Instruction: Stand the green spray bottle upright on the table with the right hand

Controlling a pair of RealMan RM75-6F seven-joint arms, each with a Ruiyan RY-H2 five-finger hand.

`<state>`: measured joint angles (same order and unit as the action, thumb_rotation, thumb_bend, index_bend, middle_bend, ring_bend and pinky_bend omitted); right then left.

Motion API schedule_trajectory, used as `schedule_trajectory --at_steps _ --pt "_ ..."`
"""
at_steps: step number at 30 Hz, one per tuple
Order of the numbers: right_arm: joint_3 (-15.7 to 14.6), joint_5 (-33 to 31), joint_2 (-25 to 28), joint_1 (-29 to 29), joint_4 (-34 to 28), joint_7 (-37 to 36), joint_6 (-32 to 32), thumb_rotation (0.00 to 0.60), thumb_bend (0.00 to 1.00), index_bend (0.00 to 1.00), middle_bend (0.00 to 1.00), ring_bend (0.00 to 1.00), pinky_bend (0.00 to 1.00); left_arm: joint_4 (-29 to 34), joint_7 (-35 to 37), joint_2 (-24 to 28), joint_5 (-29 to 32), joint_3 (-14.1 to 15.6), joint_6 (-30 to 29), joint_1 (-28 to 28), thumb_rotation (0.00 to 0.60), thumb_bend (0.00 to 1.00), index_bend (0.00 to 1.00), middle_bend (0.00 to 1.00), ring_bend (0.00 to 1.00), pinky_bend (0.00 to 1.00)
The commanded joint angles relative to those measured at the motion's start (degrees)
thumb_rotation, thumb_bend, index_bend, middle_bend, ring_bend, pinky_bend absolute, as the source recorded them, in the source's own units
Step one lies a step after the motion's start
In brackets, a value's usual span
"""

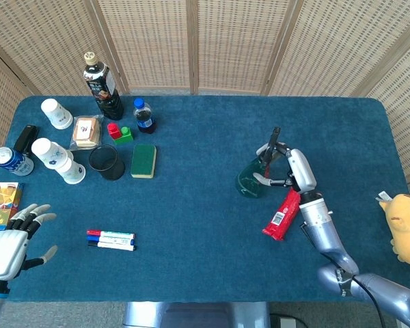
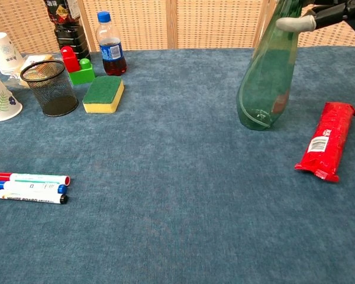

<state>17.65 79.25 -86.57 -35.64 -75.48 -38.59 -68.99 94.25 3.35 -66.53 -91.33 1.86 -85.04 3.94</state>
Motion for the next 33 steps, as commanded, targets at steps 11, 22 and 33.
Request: schedule_trajectory --at_steps 11,22,33 --pt "-0.3 -0.1 0.6 0.5 0.0 -0.4 0.0 0.6 0.23 0.42 0.45 0.35 0.48 0.3 -0.5 0.0 -0.1 0.1 0.2 0.1 0.6 0.3 0.25 0.2 0.14 0.15" --pt "-0.5 0.9 0.8 0.3 -1.3 0.7 -0.2 0.6 0.23 0.42 0.45 0.35 0.48 0.4 -0.5 -0.1 -0.4 0.2 0.0 0.1 0.6 0.3 0.25 0.2 0.14 0.15" --pt "-0.2 -0.1 0.6 -0.7 -2.5 2.9 1.4 0.6 0.23 0.42 0.45 0.35 0.48 -0.2 0.1 -0.3 -0.1 0.3 -0.1 -0.1 0.6 0.3 0.25 0.2 0.14 0.15"
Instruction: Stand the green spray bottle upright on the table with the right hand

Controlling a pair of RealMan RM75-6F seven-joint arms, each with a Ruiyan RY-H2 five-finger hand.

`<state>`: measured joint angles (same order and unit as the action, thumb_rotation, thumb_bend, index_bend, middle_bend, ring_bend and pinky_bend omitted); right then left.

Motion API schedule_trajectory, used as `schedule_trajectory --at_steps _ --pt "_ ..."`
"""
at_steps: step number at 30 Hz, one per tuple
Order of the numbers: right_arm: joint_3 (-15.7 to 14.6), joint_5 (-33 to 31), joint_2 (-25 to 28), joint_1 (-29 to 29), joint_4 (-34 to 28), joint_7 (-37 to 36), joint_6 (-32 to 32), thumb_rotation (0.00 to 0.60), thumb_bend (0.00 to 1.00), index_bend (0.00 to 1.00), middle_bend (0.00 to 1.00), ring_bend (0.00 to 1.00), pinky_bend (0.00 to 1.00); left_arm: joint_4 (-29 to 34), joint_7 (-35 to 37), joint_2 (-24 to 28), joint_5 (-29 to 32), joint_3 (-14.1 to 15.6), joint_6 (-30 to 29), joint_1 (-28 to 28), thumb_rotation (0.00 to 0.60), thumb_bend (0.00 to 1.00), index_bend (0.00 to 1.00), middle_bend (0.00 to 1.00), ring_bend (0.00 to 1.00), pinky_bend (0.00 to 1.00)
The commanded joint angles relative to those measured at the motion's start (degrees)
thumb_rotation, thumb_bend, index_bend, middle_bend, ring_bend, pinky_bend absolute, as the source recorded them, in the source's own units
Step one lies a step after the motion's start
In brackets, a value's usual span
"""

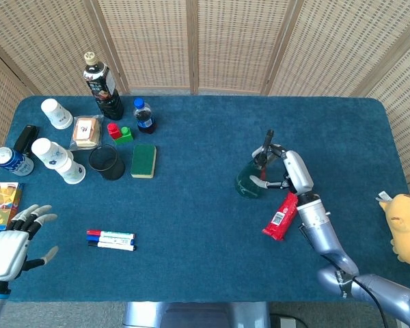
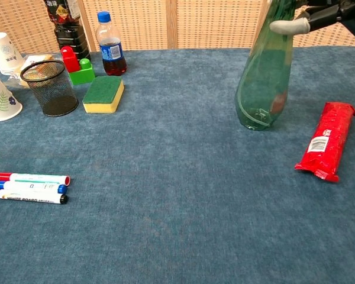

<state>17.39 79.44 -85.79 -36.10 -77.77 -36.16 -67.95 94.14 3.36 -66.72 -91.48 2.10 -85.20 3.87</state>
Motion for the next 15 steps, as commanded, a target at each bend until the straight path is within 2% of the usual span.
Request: schedule_trajectory --at_steps 1,6,15 --pt "0.1 -0.4 -0.2 -0.3 -0.2 0.6 0.5 0.6 0.23 0.41 0.45 0.35 0.48 -0.2 0.1 -0.1 0.0 0.0 0.1 0.0 0.6 0.3 0.25 0.2 0.14 0.15" --pt "0.3 -1.4 -0.3 -0.4 -0.1 1.3 1.2 0.6 0.23 0.39 0.45 0.35 0.48 -0.4 0.4 -0.1 0.2 0.0 0.0 -0.1 0.6 0.3 0.25 0.2 0.14 0.15" --pt "-0.5 -0.6 0.4 0.4 0.4 -0.2 0.8 0.598 0.3 0.35 0.42 0.32 0.45 -0.5 0.4 -0.3 -0.1 0.0 0.2 0.1 0.6 0.3 0.25 0.2 0.14 0.15"
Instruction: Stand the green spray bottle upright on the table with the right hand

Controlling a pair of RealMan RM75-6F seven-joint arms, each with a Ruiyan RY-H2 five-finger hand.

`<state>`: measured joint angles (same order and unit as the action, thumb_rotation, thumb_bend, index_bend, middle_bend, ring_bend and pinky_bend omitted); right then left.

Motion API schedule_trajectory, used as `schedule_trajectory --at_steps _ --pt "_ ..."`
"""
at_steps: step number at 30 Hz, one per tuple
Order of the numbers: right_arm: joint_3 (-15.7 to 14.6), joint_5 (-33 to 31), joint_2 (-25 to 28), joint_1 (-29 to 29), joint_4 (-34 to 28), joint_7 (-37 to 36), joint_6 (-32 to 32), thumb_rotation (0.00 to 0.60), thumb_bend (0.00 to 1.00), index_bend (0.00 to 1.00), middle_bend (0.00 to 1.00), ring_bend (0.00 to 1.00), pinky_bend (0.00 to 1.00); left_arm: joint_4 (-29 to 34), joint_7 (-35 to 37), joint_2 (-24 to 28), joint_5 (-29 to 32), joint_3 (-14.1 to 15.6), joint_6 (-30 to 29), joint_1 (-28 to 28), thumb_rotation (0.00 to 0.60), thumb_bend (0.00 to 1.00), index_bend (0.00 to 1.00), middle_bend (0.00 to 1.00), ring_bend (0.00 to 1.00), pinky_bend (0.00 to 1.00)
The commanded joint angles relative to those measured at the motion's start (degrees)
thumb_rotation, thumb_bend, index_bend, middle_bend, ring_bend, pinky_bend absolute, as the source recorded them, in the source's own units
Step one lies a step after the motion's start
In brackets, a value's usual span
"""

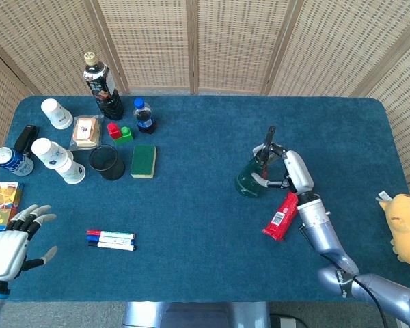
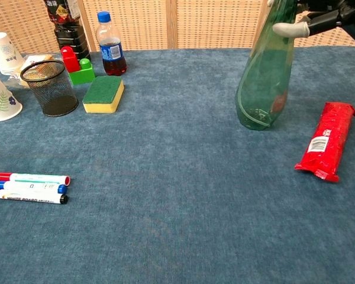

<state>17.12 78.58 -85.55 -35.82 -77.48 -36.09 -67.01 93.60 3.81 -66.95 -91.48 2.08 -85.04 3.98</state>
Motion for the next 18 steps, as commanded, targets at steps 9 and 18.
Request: schedule_trajectory --at_steps 9,18 --pt "-0.6 1.3 1.1 0.7 0.2 -1.4 -0.9 0.468 0.33 0.32 0.41 0.31 0.43 0.4 -0.4 0.1 -0.2 0.0 -0.2 0.0 0.6 0.3 0.25 0.2 0.14 0.15" --pt "-1.6 3.0 2.1 0.9 0.5 -3.6 -0.8 0.275 0.37 0.29 0.39 0.28 0.4 0.6 -0.7 0.2 -0.5 0.0 -0.3 0.1 0.6 0.3 0.25 0.2 0.14 0.15"
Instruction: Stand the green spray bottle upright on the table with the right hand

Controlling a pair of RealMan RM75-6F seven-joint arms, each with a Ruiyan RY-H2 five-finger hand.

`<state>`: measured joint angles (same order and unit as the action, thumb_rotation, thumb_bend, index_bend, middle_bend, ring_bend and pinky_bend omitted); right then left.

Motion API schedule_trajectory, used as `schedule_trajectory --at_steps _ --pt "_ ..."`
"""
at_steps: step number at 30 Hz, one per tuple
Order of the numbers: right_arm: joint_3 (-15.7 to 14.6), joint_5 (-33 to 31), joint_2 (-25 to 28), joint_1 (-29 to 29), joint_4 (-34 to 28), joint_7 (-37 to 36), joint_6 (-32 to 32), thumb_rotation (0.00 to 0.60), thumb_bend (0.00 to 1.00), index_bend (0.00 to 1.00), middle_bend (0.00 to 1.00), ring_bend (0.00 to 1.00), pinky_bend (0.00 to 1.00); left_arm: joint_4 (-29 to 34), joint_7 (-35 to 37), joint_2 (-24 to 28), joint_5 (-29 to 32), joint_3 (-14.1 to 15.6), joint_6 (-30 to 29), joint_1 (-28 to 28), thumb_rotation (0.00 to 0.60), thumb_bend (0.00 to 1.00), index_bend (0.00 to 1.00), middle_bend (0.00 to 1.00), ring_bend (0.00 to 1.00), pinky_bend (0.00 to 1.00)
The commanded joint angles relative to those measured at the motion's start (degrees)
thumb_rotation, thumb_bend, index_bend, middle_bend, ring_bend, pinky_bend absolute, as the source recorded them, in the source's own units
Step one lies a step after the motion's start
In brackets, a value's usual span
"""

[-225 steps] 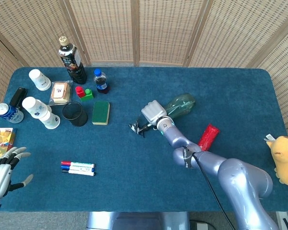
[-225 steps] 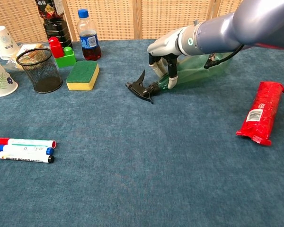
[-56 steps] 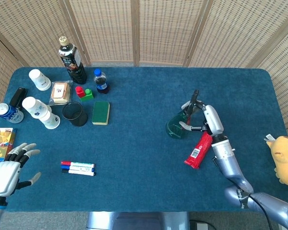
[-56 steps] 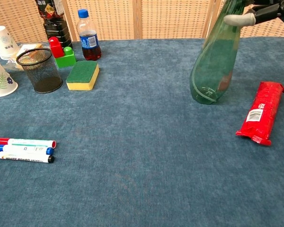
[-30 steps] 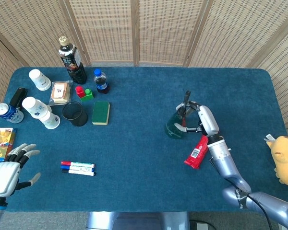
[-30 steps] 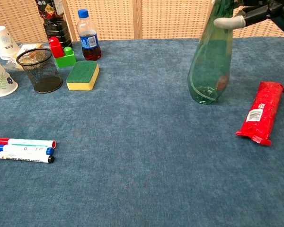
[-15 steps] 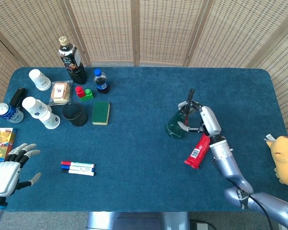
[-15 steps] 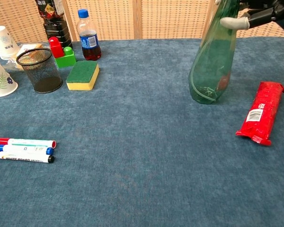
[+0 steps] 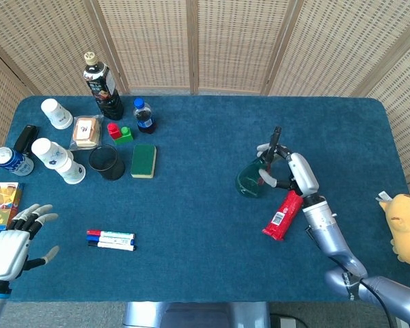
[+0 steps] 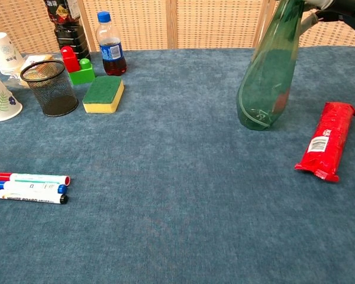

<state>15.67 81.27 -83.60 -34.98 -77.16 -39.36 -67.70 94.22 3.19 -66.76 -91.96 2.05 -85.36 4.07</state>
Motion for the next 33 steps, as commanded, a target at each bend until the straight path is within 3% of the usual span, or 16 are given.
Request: schedule_trajectory --at_steps 1,11,20,33 --pt "-0.2 0.4 0.2 0.1 0.2 -0.5 -0.1 0.273 0.37 0.29 0.39 0.28 0.39 0.0 -0.1 0.0 0.0 0.0 0.0 0.0 0.6 0.3 0.25 0.2 0.14 0.15" --pt "-0.7 0.3 -0.4 0.5 1.9 -1.4 -0.6 0.273 0.38 0.28 0.39 0.26 0.34 0.3 -0.3 0.2 -0.1 0.0 -0.1 0.0 0.6 0.3 0.25 0.2 0.14 0.15" --pt "-0.8 0.1 -1.3 0.9 3.9 -2.2 -1.1 0.223 0.38 0.27 0.38 0.23 0.29 0.5 -0.4 0.2 -0.2 -0.1 -0.3 0.0 0.6 0.3 0.25 0.2 0.14 0.15" --pt "-1.1 -0.1 -1.8 2.1 5.7 -4.0 -2.5 0.221 0.38 0.27 0.38 0.22 0.28 0.8 -0.7 0.3 -0.2 -0.1 -0.2 0.2 0.6 0.3 0.25 0.2 0.14 0.15"
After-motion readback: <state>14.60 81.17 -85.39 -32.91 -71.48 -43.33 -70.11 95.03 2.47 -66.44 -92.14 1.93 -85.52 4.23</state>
